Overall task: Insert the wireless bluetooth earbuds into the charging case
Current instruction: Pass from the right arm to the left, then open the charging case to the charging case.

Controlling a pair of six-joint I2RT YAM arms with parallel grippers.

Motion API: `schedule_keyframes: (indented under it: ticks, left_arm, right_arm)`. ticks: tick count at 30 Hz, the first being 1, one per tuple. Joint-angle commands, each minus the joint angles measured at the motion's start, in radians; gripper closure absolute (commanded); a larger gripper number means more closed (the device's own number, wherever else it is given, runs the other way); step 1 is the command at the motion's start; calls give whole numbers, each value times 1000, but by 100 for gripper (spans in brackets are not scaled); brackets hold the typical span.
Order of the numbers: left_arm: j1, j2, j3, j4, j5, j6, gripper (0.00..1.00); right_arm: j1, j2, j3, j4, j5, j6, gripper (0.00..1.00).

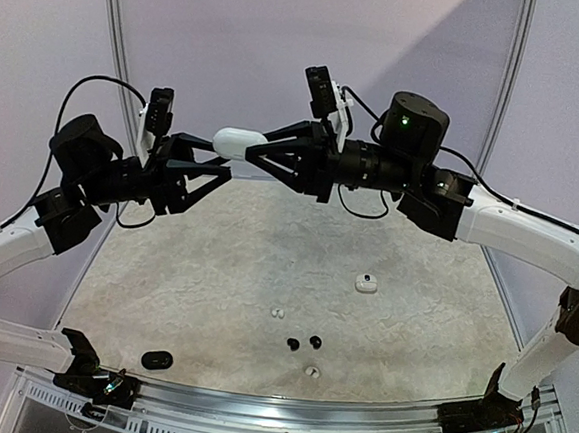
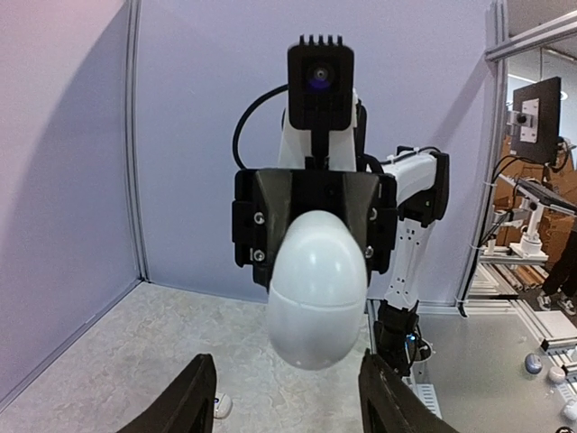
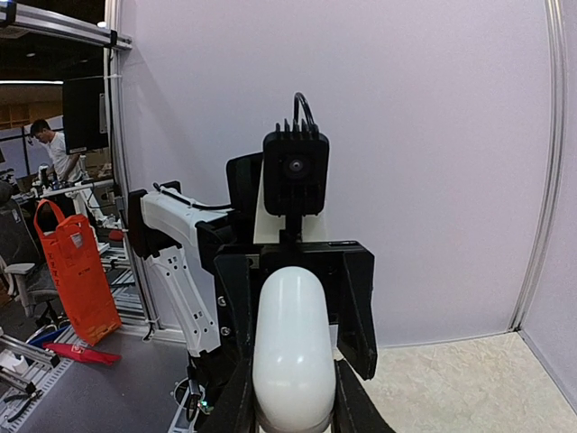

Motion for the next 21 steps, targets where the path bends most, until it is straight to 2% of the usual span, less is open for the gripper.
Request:
schedule_keyframes:
  ticks: [1, 5, 7, 15, 18, 19, 20, 21]
  left_arm:
    - [-22, 17, 38, 37, -27, -5, 43]
    - [-26, 28, 50, 42, -43, 6, 42]
    - [-28, 32, 56, 43, -38, 10, 46]
    - [-32, 35, 56, 30, -9, 15, 78]
    - [-34, 35, 56, 27, -6, 17, 99]
    - [-34, 36, 57, 24, -8, 17, 100]
    - [-34, 34, 56, 21, -11, 18, 100]
    - [-34, 32, 56, 17, -13, 23, 100]
  right_arm:
    - [-3, 17, 12, -2, -9, 12, 100]
    - [0, 20, 13, -6, -8, 9, 100]
    - [-1, 21, 12, -11, -7, 7, 100]
    - [-1, 19, 13, -14, -1, -1, 100]
    - [-2, 17, 13, -14, 3, 1, 100]
    - [-1, 18, 14, -16, 8, 2, 100]
    - [-1, 17, 15, -23, 19, 4, 93]
    - [-1, 17, 17, -41, 36, 4, 80]
